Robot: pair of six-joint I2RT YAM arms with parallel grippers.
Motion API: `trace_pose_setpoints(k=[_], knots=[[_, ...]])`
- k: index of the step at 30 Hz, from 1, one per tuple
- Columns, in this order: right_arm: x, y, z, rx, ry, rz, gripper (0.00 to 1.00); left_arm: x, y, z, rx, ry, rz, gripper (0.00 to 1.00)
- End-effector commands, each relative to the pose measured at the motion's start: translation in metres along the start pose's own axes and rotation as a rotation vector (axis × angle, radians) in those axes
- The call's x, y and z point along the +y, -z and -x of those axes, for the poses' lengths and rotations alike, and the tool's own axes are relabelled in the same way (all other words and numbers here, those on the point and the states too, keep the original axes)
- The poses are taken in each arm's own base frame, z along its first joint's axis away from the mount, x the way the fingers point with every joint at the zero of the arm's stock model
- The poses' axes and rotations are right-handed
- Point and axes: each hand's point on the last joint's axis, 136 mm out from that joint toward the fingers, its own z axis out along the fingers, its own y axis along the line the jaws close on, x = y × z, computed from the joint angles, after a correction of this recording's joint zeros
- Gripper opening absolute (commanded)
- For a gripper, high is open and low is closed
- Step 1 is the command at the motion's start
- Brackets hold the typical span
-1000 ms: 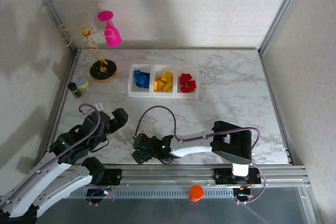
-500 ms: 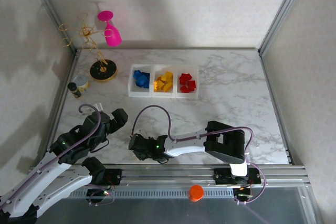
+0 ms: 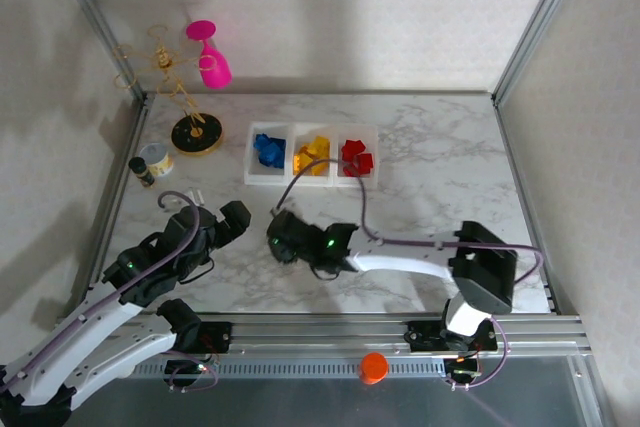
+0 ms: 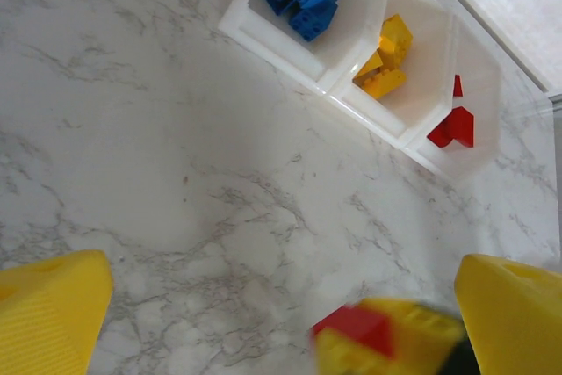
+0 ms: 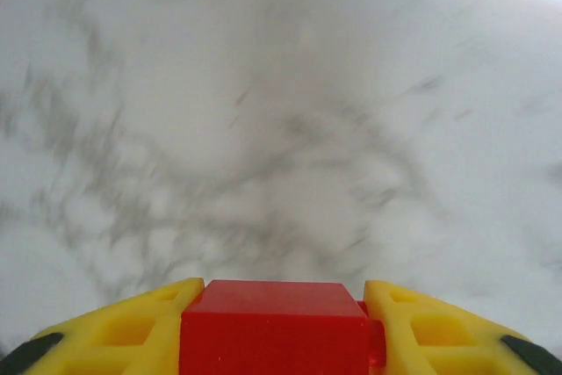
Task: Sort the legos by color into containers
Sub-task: Pick up the lego from the bottom-center of the table, then place the lego in the container.
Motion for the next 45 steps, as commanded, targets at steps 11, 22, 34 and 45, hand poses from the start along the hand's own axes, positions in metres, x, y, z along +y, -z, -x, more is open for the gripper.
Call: trace_pose_setpoints(k=[11, 22, 34, 45], knots=[[-0.203, -0.009, 0.104, -0.148, -0.237, -0.371, 0.37, -0.061, -0.024, 0.009, -0.001, -0.061, -0.158, 1.0], [-0.283, -0.08, 0.151, -0.137, -0.272, -0.459, 0.47, -0.073, -0.043, 0.011, -0.014, -0.066, -0.154, 1.0], [-0.271, 0.006, 0.193, -0.308, -0.284, -0.431, 0.87, -0.073, -0.053, 0.021, -0.047, -0.099, -0.112, 1.0], [-0.409, 0.153, 0.075, -0.576, -0.561, -0.872, 0.99, 0.029, -0.052, 0.126, -0.608, -0.092, 0.313, 1.0]])
